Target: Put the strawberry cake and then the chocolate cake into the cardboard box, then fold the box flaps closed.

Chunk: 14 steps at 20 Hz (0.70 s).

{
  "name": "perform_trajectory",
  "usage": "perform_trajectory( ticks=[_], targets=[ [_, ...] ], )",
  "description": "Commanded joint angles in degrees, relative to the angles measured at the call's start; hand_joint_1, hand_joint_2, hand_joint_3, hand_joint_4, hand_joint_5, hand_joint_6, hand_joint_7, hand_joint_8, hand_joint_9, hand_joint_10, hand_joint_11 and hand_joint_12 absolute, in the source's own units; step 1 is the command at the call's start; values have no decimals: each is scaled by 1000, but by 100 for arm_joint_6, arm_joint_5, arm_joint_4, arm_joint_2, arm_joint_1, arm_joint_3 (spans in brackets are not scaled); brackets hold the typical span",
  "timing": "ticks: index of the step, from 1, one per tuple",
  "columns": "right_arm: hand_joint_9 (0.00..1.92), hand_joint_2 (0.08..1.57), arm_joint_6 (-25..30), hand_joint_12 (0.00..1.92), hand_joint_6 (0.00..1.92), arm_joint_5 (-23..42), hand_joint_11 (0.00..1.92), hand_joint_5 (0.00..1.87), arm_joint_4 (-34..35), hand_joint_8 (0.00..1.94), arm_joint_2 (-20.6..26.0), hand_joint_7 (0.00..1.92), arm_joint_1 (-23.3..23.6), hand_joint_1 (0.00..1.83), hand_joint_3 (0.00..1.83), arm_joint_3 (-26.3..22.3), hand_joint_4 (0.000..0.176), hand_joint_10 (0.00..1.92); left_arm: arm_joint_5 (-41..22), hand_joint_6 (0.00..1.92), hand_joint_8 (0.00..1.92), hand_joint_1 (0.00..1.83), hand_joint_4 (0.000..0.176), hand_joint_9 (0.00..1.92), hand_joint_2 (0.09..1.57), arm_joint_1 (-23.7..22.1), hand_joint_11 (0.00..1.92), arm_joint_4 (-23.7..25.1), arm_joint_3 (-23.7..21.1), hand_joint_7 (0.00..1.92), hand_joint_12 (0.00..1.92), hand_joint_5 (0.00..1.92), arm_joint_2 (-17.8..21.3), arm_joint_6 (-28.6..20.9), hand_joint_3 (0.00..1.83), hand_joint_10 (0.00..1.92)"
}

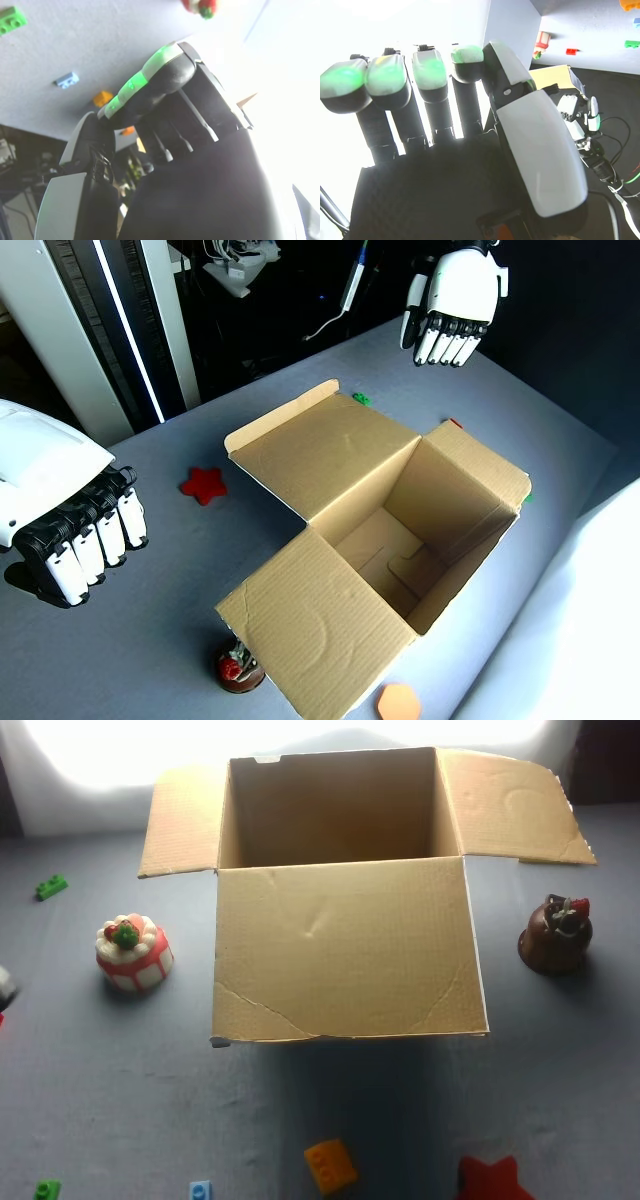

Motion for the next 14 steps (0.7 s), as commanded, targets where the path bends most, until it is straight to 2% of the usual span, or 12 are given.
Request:
perform_trajectory(
  ticks=[1, 5, 7, 10, 11, 13, 14],
  targets=[
    [67, 1107, -47, 332, 1, 569, 0, 19, -109, 1, 75, 57, 67, 330, 30, -30, 0, 35, -161, 6, 1, 489, 18, 124, 1185, -39, 0, -273, 23, 93, 624, 91, 44, -1, 16, 13],
    [60, 1123, -47, 288, 1, 569, 0, 16, -109, 1, 83, 54, 67, 367, 8, -51, 0, 11, -163, 2, 1, 488, 23, 124, 1184, -41, 0, -151, -11, 85, 625, 87, 36, 47, 6, 6],
    [60, 1122, -47, 136, 3, 571, 0, 20, -109, 3, 87, 53, 66, 417, 3, -59, 0, 5, -175, 7, 5, 523, 30, 120, 1165, -43, 0, -3, -43, 85, 629, 103, 38, 52, 0, 4],
    [81, 1092, -53, 183, 1, 576, 0, 11, -109, 2, 92, 67, 62, 497, 0, -66, 0, 6, -189, 0, 1, 551, 15, 121, 1166, -41, 0, 136, -41, 87, 679, 91, 38, 109, 0, 2],
    [70, 1092, -62, 145, 0, 577, 0, 1, -109, 0, 92, 62, 61, 535, 0, -70, 0, 1, -189, 0, 2, 574, 21, 114, 1159, -41, 0, 203, -42, 75, 629, 87, 38, 134, 0, 1],
    [79, 1106, -75, 143, 0, 586, 0, 0, -109, 3, 93, 69, 60, 667, 3, -74, 0, 4, -188, 2, 3, 710, 38, 140, 1131, -41, 0, 258, -41, 93, 655, 80, 40, 156, 0, 8],
    [102, 1096, -90, 247, 3, 595, 0, 11, -109, 4, 95, 88, 60, 715, 0, -77, 0, 9, -188, 1, 1, 763, 40, 132, 1120, -41, 0, 314, -39, 92, 613, 66, 41, 167, 0, 3]
  ],
)
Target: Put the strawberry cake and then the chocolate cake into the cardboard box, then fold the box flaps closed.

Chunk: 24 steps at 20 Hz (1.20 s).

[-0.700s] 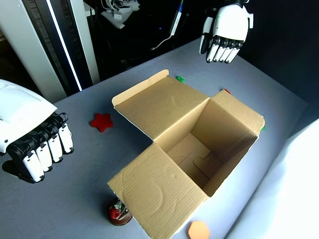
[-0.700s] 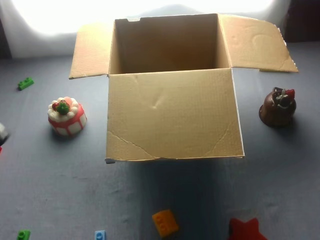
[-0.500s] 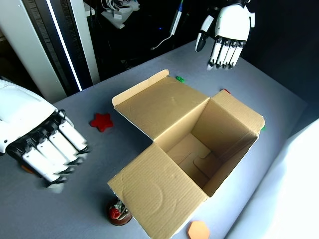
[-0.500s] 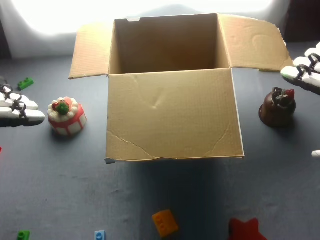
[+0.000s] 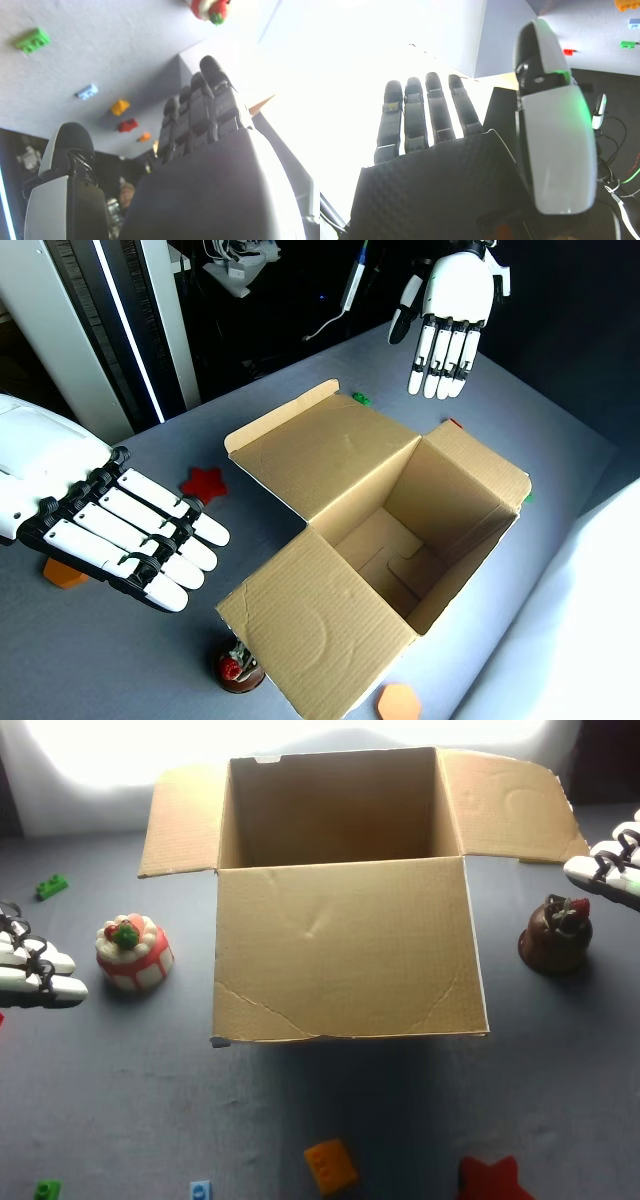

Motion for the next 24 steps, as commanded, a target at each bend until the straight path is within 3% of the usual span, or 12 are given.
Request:
perform_trajectory(
  ticks=[1, 4, 5, 7, 10, 12, 15, 18, 24],
  targets=[
    [119, 1086, -52, 270, 14, 600, 0, 40, -98, 8, 82, 104, 59, 815, 0, -20, 0, 15, -112, 0, 0, 790, 38, 97, 1128, -48, 0, -184, 20, 62, 543, 30, 42, 25, 0, 1],
    [112, 1093, -72, 253, 9, 614, 0, 41, -98, 3, 83, 106, 59, 1082, 0, -34, 7, 8, -170, 0, 1, 915, 54, 73, 1130, -78, 0, 88, 49, 50, 620, 1, 41, 35, 0, 4],
    [118, 1098, -72, 254, 13, 614, 0, 53, -98, 1, 84, 100, 64, 1144, 0, -40, 5, 10, -187, 9, 3, 1072, 59, 65, 1088, -80, 0, 95, 75, 62, 536, 33, 41, 35, 0, 2],
    [127, 1075, -72, 260, 13, 614, 0, 80, -98, 2, 84, 119, 69, 1224, 0, -50, 0, 6, -210, 2, 3, 1155, 58, 10, 1080, -157, 0, 123, 163, 23, 324, 31, 31, -66, 0, 0],
    [124, 1083, -72, 288, 9, 612, 0, 87, -98, 0, 84, 110, 70, 1239, 0, -51, 0, 2, -256, 0, 0, 1164, 60, 2, 1100, -253, 0, 201, 227, 2, 256, 8, -2, -169, 2, 1],
    [96, 1090, -72, 205, 7, 612, 0, 96, -99, 0, 83, 101, 70, 1243, 3, -51, 0, 1, -374, 5, 4, 1181, 60, 10, 1087, -305, 0, 399, 236, 20, 210, 18, -51, -180, 0, 3],
    [102, 1097, -75, 323, 6, 611, 0, 106, -99, 2, 83, 81, 71, 1237, 4, -56, 0, 5, -567, 0, 1, 1163, 53, 14, 1073, -503, 0, 526, 329, 14, 109, 19, -190, -214, 0, 1],
    [101, 1100, -83, 212, 9, 611, 0, 92, -99, 3, 83, 89, 71, 1204, 5, -57, 21, 3, -708, 5, 3, 1175, 51, 11, 1079, -830, 0, 677, 482, 32, 188, 41, -372, -417, 1, 3],
    [90, 1084, -93, 95, 2, 612, 0, 107, -99, 1, 81, 92, 71, 1245, 0, -58, 19, 0, -774, 5, 4, 1164, 56, 47, 1079, -1189, 0, 908, 1215, 64, 308, 44, -1003, -747, 0, 10]
  ],
)
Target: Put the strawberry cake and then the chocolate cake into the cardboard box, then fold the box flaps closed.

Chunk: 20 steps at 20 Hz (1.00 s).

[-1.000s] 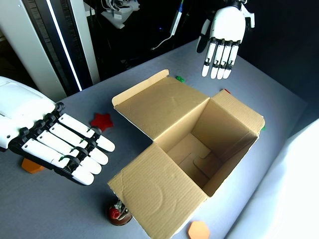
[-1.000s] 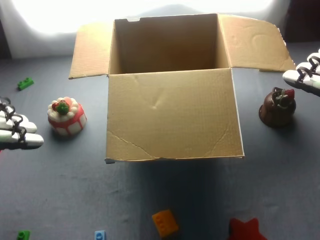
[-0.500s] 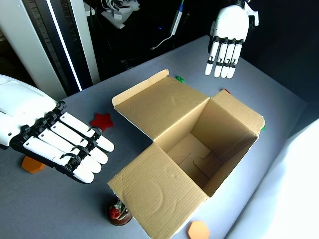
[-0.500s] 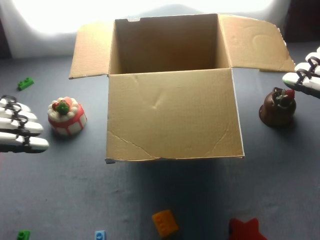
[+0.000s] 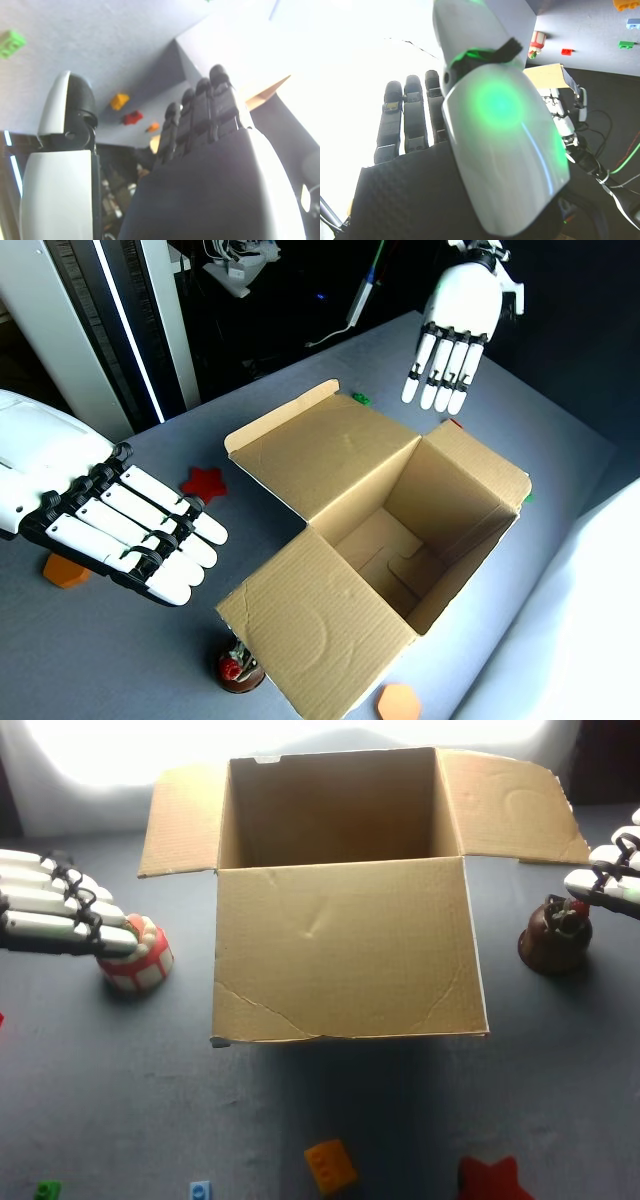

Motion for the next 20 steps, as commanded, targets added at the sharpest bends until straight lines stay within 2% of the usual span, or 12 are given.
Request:
perform_trajectory(
  ticks=[1, 3, 5, 7, 8, 10, 12, 13, 16, 18, 19, 20],
  targets=[
    [86, 1083, -53, 34, 1, 589, 0, 102, -112, 1, 71, 93, 71, 1238, 0, -3, 24, 0, -58, 5, 1, 1166, 57, 41, 1081, 20, 0, -351, 94, 59, 319, 46, -54, -39, 0, 6],
    [65, 1099, -53, 3, 0, 589, 0, 74, -112, 0, 70, 72, 71, 1239, 5, -3, 25, 0, -105, 3, 1, 1175, 55, 31, 1091, 200, 0, -441, 409, 53, 278, 48, -342, -87, 3, 2],
    [54, 1095, -53, 0, 2, 589, 0, 73, -112, 1, 70, 70, 71, 1251, 4, -3, 30, 0, -125, 3, 0, 1200, 56, 43, 1071, 321, 0, -533, 685, 41, 340, 56, -584, -90, 0, 4],
    [73, 1091, -53, 20, 14, 589, 40, 104, -112, 9, 71, 92, 71, 1259, 1, -3, 18, 8, -162, 0, 2, 1196, 59, 44, 1071, 332, 0, -564, 845, 60, 278, 47, -734, -90, 0, 2],
    [90, 1085, -53, 179, 12, 590, 7, 111, -112, 1, 71, 118, 73, 1255, 0, -3, 22, 6, -183, 0, 1, 1204, 63, 30, 1076, 332, 0, -571, 919, 55, 287, 43, -812, -90, 1, 0],
    [104, 1079, -53, 279, 4, 590, 0, 107, -112, 0, 71, 118, 74, 1255, 0, -3, 20, 5, -207, 1, 0, 1215, 67, 14, 1072, 338, 0, -579, 1014, 30, 292, 37, -943, -89, 0, 1],
    [104, 1075, -53, 209, 3, 590, 0, 87, -112, 5, 70, 108, 74, 1264, 0, -4, 15, 4, -241, 1, 1, 1220, 69, 1, 1098, 370, 0, -637, 1153, 13, 319, 24, -1084, -86, 7, 0],
    [115, 1071, -53, 291, 6, 590, 0, 98, -112, 6, 70, 122, 75, 1259, 0, -4, 15, 7, -247, 3, 5, 1220, 70, 6, 1100, 382, 0, -643, 1258, 21, 319, 28, -1185, -86, 8, 2],
    [106, 1071, -53, 279, 9, 589, 0, 114, -112, 0, 69, 122, 75, 1285, 0, -4, 14, 1, -303, 5, 7, 1217, 75, 19, 1085, 382, 0, -645, 1628, 37, 301, 35, -1477, -86, 0, 7],
    [118, 1066, -53, 378, 4, 589, 0, 107, -112, 2, 68, 124, 75, 1267, 0, -4, 17, 4, -364, 2, 2, 1201, 75, 29, 1089, 381, 0, -646, 1899, 39, 372, 37, -1686, -86, 1, 6],
    [118, 1062, -53, 392, 2, 589, 0, 105, -112, 0, 67, 114, 75, 1257, 0, -4, 20, 4, -374, 2, 2, 1209, 73, 5, 1105, 380, 0, -646, 1995, 14, 344, 25, -1769, -86, 6, 0],
    [106, 1067, -53, 259, 0, 589, 0, 100, -112, 1, 65, 110, 75, 1285, 0, -4, 13, 9, -378, 1, 2, 1216, 82, 0, 1104, 380, 0, -646, 2064, 9, 385, 9, -1836, -86, 4, 0]
  ],
)
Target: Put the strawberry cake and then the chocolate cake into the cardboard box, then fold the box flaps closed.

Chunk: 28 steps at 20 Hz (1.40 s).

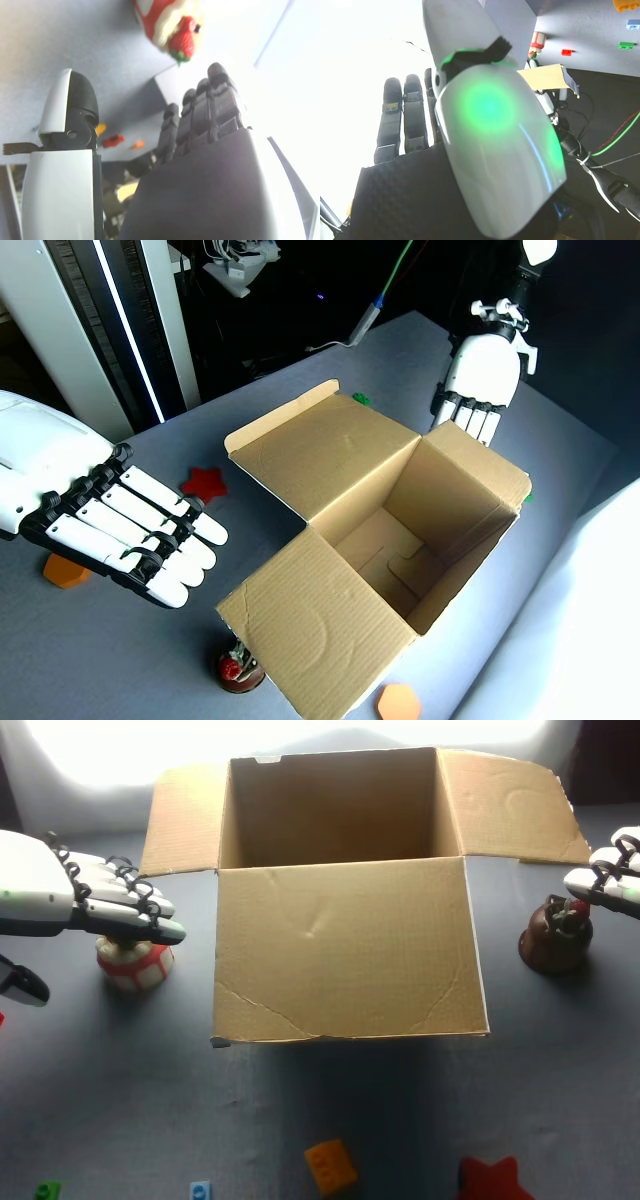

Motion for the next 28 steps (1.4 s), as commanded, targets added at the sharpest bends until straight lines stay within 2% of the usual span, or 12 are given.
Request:
perform_trajectory(
  ticks=[1, 2, 4, 6, 8, 13, 15, 20, 22, 24, 25, 28],
  targets=[
    [116, 1070, -42, 308, 2, 592, 0, 107, -112, 3, 65, 121, 75, 1278, 0, -4, 7, 11, -132, 2, 3, 1222, 81, 4, 1093, -25, 0, -371, 58, 17, 425, 14, -23, 14, 0, 1],
    [116, 1070, -42, 308, 2, 592, 0, 107, -112, 3, 65, 121, 75, 1278, 0, -4, 7, 11, -137, 2, 3, 1222, 81, 4, 1093, -25, 0, -370, 111, 17, 425, 14, -83, 14, 0, 1],
    [150, 1057, -42, 476, 4, 592, 0, 118, -112, 5, 63, 150, 75, 1255, 0, -4, 8, 15, -137, 0, 1, 1227, 75, 0, 1097, -34, 0, -368, 237, 26, 340, 10, -225, 16, 1, 0],
    [153, 1064, -42, 469, 4, 592, 0, 122, -112, 2, 62, 151, 76, 1257, 0, -4, 1, 10, -137, 2, 1, 1219, 61, 0, 1103, -38, 0, -341, 328, 14, 237, 10, -333, 19, 2, 0],
    [176, 1051, -49, 481, 5, 592, 0, 134, -112, 4, 61, 173, 77, 1258, 0, -4, 6, 11, -139, 2, 2, 1227, 39, 0, 1113, -36, 0, -295, 463, 18, 230, 9, -486, 30, 6, 0],
    [176, 1052, -50, 450, 4, 592, 0, 142, -112, 2, 58, 181, 78, 1270, 0, -4, 0, 6, -156, 0, 3, 1212, 37, 0, 1099, 0, 0, -289, 766, 6, 92, 0, -795, 109, 0, 0],
    [171, 1043, -50, 423, 1, 592, 0, 137, -112, 0, 57, 176, 80, 1284, 0, -4, 5, 2, -155, 0, 1, 1207, 39, 0, 1103, 44, 0, -289, 902, 3, 128, 0, -929, 119, 1, 0],
    [177, 1043, -52, 529, 10, 592, 0, 151, -112, 3, 56, 174, 82, 1284, 0, -4, 3, 7, -98, 3, 0, 1220, 40, 0, 1100, 186, 0, -296, 1105, 0, 149, 8, -1125, 144, 0, 0],
    [160, 1044, -53, 511, 7, 592, 0, 151, -112, 0, 56, 158, 83, 1287, 0, -4, 3, 3, -38, 0, 0, 1213, 43, 0, 1102, 247, 0, -351, 1173, 0, 154, 2, -1179, 248, 0, 0],
    [147, 1053, -54, 461, 0, 592, 0, 133, -112, 0, 54, 157, 83, 1286, 1, -4, 5, 3, -24, 0, 0, 1212, 40, 0, 1101, 267, 0, -410, 1313, 0, 188, 0, -1264, 273, 0, 0],
    [157, 1054, -55, 493, 2, 592, 0, 133, -112, 1, 52, 150, 83, 1275, 1, -4, 5, 6, -24, 0, 0, 1217, 31, 0, 1108, 267, 0, -412, 1398, 0, 141, 0, -1318, 273, 2, 0],
    [152, 1053, -65, 493, 0, 592, 0, 124, -113, 0, 36, 132, 84, 1270, 1, -4, 4, 3, -25, 0, 0, 1213, 25, 0, 1108, 236, 0, -412, 1606, 0, 157, 0, -1433, 273, 2, 0]
  ],
)
